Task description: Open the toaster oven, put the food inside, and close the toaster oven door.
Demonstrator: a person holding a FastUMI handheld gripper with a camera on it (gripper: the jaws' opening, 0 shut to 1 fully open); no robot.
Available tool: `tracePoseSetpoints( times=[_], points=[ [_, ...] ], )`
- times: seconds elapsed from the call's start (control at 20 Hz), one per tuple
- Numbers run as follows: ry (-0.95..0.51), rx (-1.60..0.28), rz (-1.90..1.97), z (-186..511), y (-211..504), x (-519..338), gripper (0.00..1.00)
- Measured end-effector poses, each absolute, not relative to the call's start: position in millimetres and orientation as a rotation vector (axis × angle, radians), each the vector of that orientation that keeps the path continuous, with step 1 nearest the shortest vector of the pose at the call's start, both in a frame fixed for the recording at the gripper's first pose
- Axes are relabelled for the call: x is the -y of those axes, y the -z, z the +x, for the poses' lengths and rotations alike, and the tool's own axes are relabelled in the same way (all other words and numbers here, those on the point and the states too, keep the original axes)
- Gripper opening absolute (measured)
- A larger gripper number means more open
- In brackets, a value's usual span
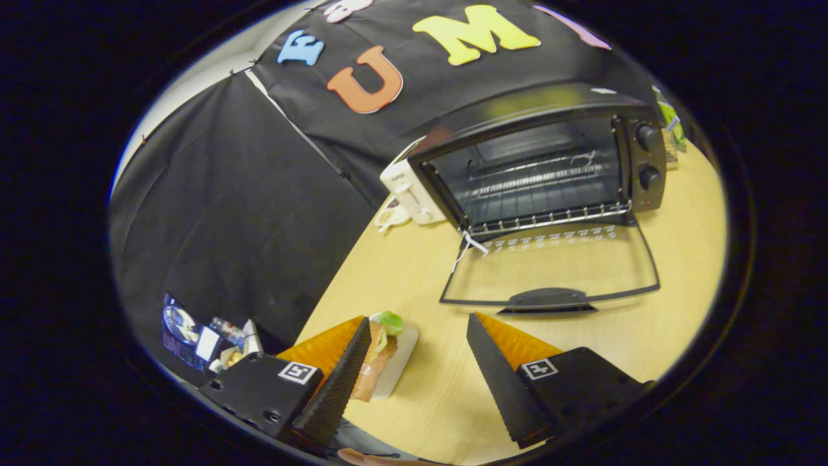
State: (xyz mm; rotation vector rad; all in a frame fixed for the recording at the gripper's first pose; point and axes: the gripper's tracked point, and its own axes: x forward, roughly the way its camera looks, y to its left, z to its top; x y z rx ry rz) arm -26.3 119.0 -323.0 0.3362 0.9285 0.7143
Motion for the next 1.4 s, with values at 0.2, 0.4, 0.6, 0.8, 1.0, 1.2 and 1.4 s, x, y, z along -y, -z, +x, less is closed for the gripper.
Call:
tracePoseSetpoints(
  times=[0.2, 0.4, 0.6, 0.8, 1.0, 1.2, 1.4],
  points=[
    [-0.789, -1.123, 0.367, -54.1, 350.1, -148.1, 0.98],
    [-0.765, -1.246, 0.405, -62.0, 366.5, -160.9, 0.86],
    [-0.750, -1.306, 0.481, -62.3, 371.6, -170.9, 0.66],
    [-0.735, -1.321, 0.511, -62.3, 371.0, -169.0, 0.45],
    [-0.761, -1.307, 0.554, -62.0, 358.9, -170.2, 0.40],
    [-0.835, -1.237, 0.638, -57.7, 323.0, -164.1, 0.40],
    [-0.853, -1.103, 0.732, -29.4, 298.6, -141.7, 0.40]
  ],
)
